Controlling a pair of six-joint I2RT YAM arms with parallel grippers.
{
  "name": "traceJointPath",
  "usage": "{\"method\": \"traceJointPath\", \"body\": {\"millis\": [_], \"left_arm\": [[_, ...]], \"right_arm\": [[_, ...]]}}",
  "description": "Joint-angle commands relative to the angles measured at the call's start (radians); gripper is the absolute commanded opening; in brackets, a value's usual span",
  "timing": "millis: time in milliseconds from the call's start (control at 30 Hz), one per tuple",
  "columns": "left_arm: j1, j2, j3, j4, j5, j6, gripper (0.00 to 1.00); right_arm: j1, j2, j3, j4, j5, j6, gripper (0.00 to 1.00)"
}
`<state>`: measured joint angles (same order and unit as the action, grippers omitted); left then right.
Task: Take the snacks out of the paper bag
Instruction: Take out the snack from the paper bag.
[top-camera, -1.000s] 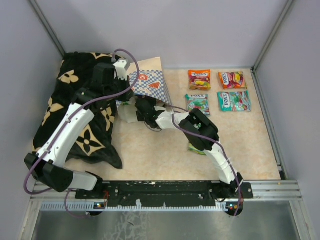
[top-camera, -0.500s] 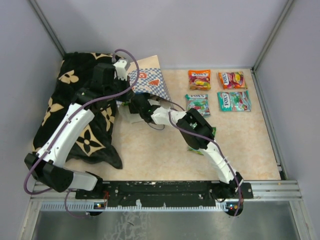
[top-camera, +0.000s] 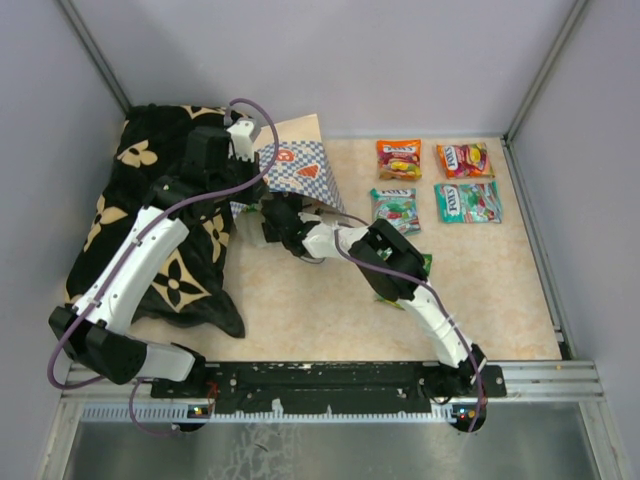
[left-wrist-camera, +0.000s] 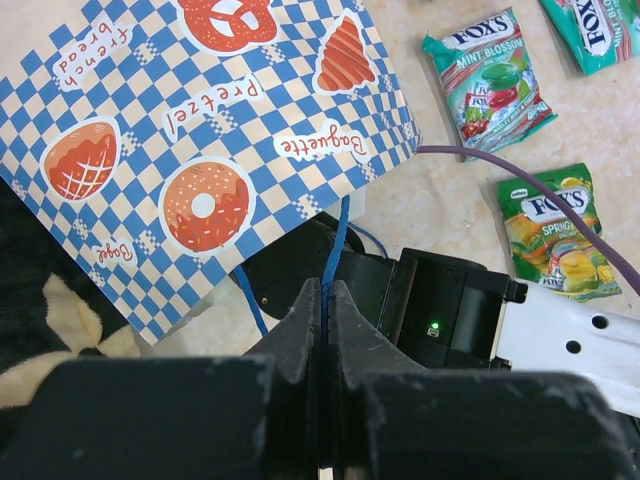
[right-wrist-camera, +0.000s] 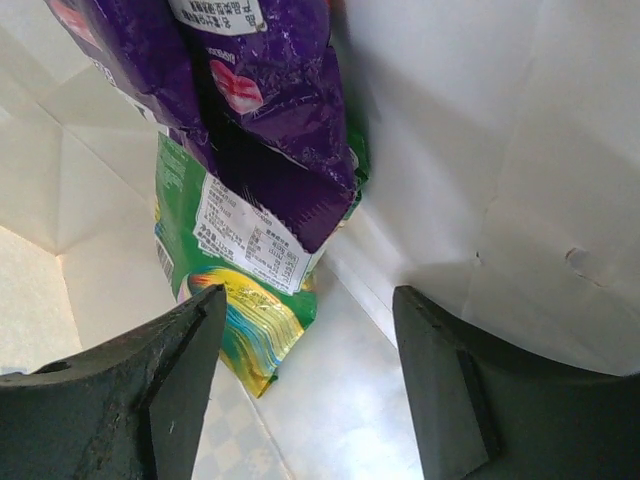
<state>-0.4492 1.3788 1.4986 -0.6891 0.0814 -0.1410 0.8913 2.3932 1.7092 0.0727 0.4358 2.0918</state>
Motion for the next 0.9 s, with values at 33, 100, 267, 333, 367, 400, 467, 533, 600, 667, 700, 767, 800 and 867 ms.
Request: {"method": "traceJointPath", "body": {"millis": [33,100,267,333,367,400,467,533,600,667,700,767,800,867], "left_arm": [[-0.002,-0.02,0.004,-0.006,0.013,0.007,0.0],[-0.003,-0.02,0.006,-0.006,0.015,0.009,0.0],[-0.002,-0.014,0.005,-0.006,0.015,0.01,0.0],[-0.003,-0.012,0.004,-0.006,0.014,0.011,0.0],[-0.002,-0.012,0.006,-0.006,0.014,0.013,0.0],[-0.002,-0.011,0.007,-0.007,0.013,0.014,0.0],[-0.002,-0.009,0.009,-0.009,0.014,0.015,0.0],[-0.002,-0.009,0.009,-0.01,0.012,0.015,0.0],[-0.002,-0.008,0.007,-0.01,0.012,0.015,0.0],[-0.002,-0.006,0.008,-0.01,0.013,0.016,0.0],[-0.003,-0.005,0.008,-0.01,0.014,0.016,0.0],[-0.003,-0.003,0.006,-0.01,0.015,0.017,0.0],[-0.002,-0.002,0.005,-0.008,0.014,0.016,0.0],[-0.003,-0.004,0.003,-0.009,0.012,0.018,0.0]], "right_arm": [[0.012,0.001,0.067,0.006,0.04,0.329,0.67],[0.012,0.028,0.112,-0.01,0.05,0.328,0.65],[0.011,0.11,0.26,-0.077,0.059,0.341,0.63],[0.01,0.141,0.312,-0.101,0.059,0.343,0.62],[0.009,0.156,0.337,-0.113,0.057,0.346,0.61],[0.009,0.171,0.354,-0.118,0.056,0.35,0.58],[0.009,0.195,0.377,-0.12,0.052,0.36,0.52],[0.009,0.207,0.388,-0.125,0.049,0.365,0.47],[0.009,0.212,0.39,-0.125,0.055,0.367,0.41],[0.009,0.213,0.388,-0.125,0.06,0.367,0.35],[0.009,0.213,0.386,-0.122,0.063,0.368,0.32],[0.009,0.21,0.38,-0.114,0.068,0.364,0.3],[0.009,0.209,0.377,-0.111,0.07,0.361,0.27],[0.01,0.208,0.369,-0.104,0.075,0.359,0.2]]}}
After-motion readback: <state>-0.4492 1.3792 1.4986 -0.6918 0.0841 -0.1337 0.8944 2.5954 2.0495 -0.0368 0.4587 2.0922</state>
